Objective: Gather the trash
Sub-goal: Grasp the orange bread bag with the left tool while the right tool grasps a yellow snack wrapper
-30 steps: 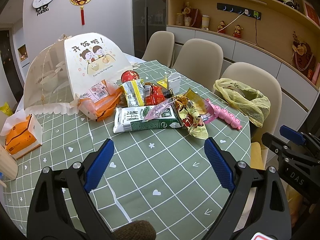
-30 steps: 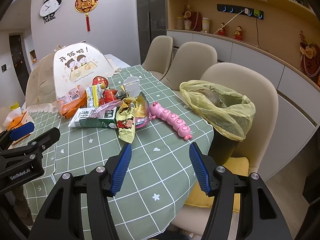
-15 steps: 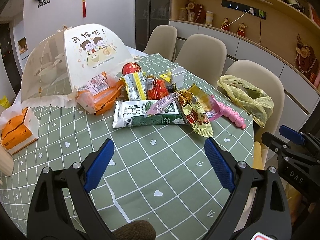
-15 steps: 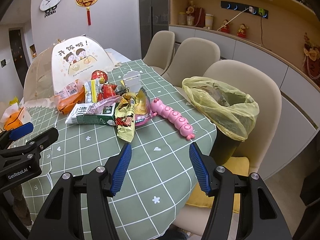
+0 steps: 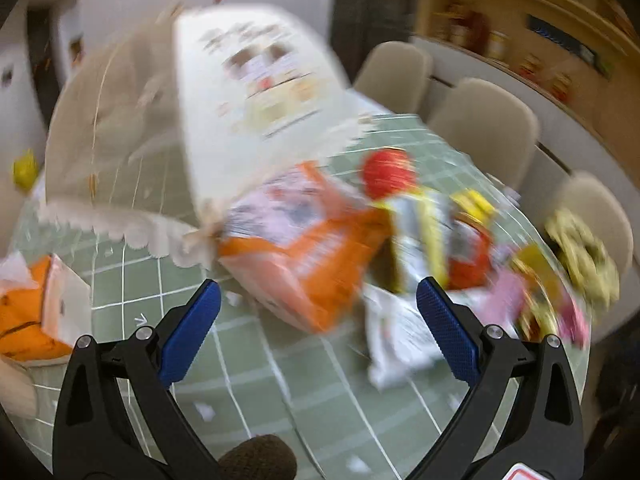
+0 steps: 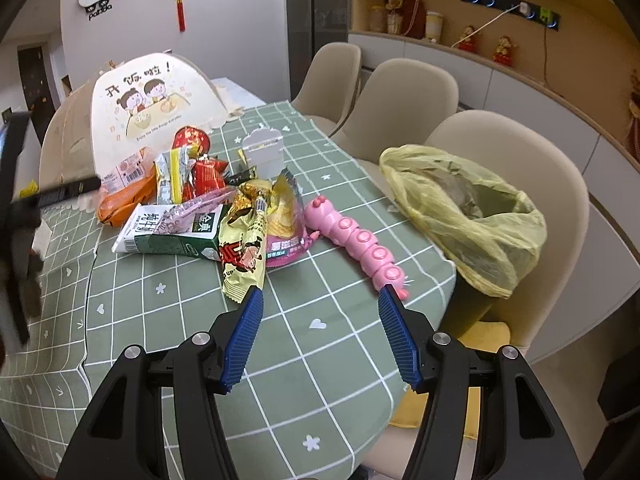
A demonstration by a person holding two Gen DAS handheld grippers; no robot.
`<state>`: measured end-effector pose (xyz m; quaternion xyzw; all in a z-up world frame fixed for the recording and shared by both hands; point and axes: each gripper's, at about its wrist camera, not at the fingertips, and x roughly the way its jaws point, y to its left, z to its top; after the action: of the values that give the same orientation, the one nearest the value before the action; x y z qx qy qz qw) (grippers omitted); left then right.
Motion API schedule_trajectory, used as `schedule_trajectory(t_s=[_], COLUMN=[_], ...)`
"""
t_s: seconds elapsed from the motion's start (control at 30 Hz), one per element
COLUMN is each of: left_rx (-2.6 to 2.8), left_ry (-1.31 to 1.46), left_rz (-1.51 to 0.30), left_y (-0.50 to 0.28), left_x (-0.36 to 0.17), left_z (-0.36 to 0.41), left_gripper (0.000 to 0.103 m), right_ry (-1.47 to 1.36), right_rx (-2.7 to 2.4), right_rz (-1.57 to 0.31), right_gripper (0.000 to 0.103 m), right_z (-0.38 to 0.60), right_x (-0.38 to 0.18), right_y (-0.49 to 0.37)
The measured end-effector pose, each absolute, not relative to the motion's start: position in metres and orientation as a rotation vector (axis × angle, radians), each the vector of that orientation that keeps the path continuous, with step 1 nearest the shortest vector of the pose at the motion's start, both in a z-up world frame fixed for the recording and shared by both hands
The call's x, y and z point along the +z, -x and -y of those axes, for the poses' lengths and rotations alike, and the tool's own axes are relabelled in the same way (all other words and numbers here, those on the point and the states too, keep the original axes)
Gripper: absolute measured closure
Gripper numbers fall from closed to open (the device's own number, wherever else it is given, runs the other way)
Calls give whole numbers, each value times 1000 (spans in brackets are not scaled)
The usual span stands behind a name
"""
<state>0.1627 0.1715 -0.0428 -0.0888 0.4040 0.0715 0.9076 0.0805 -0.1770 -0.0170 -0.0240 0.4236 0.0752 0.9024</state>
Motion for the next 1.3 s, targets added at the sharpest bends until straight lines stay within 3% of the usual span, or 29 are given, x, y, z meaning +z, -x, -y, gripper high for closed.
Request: schedule_trajectory(t_s=[0.07, 0.27, 0.47, 0.57, 0.97, 1.03, 1.3], left_rx=[188, 275, 282, 237, 115, 119, 144], left_ry=[261, 366, 419, 393, 340, 335, 361], left_rz=[-870, -949, -986, -987, -1000, -1000, -992], left_y=[-181, -213, -211, -199, -145, -139, -129], left_x=[-54, -82, -87, -80, -60, -60, -60], left_z=[-197, -223, -220, -207, -184, -183, -184], left_gripper=[10, 29, 63, 71, 76, 76, 76], right_ry=[44, 63, 62, 27, 161, 128, 28], right_rx=[165, 199, 237, 268, 380, 427, 447], right_rz=[-902, -944, -936, -942, -1009, -1057, -1053], right_gripper=[46, 46, 46, 46, 57, 76, 95], right_z=[175, 164, 166, 169, 127, 125, 144], right_x=[-25, -40, -34, -33, -65, -70, -56], right_y=[-88, -116, -156, -182, -251, -255, -227])
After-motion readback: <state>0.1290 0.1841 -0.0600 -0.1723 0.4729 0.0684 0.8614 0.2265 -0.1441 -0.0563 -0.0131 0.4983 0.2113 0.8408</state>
